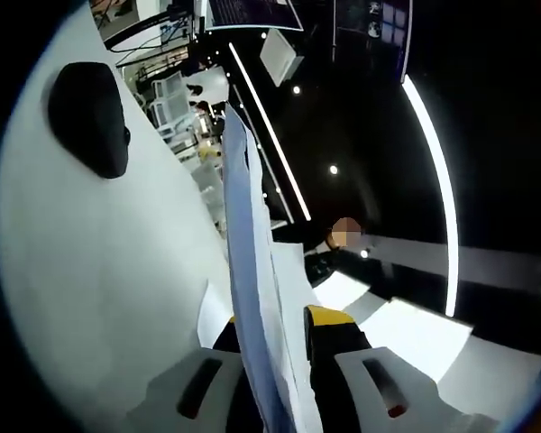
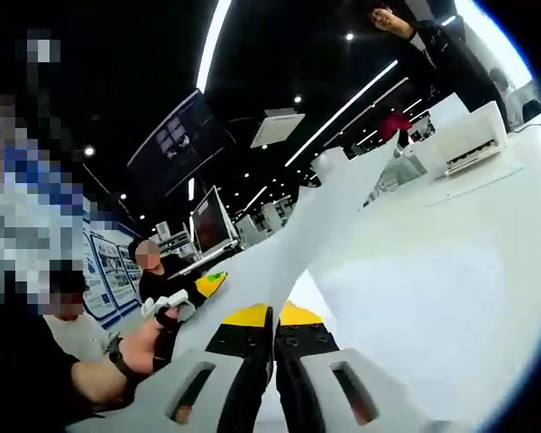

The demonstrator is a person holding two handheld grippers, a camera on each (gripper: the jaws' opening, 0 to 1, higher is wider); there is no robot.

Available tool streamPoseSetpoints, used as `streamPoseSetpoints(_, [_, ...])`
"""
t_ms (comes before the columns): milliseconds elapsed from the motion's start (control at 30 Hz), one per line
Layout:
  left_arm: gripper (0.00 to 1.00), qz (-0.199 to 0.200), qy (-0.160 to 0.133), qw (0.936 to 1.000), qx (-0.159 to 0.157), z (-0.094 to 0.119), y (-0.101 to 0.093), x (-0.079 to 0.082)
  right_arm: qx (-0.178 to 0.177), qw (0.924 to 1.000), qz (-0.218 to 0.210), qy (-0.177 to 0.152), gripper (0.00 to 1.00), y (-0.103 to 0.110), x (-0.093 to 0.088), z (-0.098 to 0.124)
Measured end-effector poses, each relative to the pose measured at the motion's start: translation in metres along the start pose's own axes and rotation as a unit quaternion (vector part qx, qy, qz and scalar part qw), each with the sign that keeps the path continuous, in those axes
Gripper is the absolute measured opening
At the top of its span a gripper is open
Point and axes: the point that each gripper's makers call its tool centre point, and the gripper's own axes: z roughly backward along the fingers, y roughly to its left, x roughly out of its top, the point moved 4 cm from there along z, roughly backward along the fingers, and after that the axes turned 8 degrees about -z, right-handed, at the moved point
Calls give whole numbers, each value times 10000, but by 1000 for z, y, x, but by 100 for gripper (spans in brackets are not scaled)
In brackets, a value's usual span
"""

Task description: Organize the stack of printing papers by aligning and flattening the scattered papers on the table

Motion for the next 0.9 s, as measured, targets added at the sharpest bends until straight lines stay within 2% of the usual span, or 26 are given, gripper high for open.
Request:
streamPoseSetpoints(367, [15, -28, -56, 10000, 11, 0, 2, 1, 115, 9997, -182, -91, 0, 27, -13, -7])
streamPoseSetpoints(900, [17, -34, -167, 9998, 61, -1, 4, 5, 106, 9991, -401, -60, 0, 38, -25, -19])
